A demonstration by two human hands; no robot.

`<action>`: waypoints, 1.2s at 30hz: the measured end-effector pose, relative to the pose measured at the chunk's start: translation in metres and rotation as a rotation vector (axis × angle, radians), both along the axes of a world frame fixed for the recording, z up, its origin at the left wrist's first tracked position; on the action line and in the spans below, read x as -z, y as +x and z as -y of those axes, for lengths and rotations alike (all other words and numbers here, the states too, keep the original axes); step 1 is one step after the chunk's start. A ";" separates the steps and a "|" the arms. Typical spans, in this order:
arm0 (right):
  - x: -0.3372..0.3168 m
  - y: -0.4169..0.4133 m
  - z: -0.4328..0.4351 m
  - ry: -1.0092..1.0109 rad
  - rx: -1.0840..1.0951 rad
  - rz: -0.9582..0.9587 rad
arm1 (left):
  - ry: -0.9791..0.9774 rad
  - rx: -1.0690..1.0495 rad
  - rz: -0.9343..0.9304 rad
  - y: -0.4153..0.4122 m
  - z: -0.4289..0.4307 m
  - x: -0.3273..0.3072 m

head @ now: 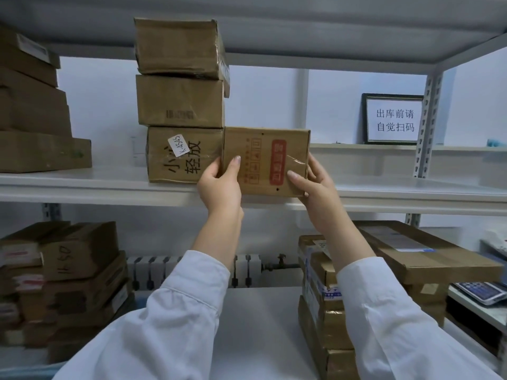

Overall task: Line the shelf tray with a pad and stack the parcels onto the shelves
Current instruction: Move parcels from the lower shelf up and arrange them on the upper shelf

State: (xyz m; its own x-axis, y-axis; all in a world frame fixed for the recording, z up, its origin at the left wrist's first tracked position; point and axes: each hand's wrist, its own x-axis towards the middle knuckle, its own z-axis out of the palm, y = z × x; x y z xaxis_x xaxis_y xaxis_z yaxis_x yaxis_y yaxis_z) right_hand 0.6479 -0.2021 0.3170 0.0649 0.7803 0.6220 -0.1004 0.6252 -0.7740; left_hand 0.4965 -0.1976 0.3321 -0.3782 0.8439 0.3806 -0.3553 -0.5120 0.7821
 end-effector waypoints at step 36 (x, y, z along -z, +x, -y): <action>0.005 -0.011 -0.045 -0.332 0.696 0.624 | -0.133 -0.205 -0.096 0.003 -0.040 0.019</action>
State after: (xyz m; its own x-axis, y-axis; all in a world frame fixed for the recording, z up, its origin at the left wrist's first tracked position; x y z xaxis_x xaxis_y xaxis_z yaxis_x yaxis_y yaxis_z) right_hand 0.6364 -0.1576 0.3123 0.3102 0.8334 0.4573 0.6922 0.1317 -0.7096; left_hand 0.4996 -0.1579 0.3126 -0.5143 0.7981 0.3140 -0.1757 -0.4564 0.8722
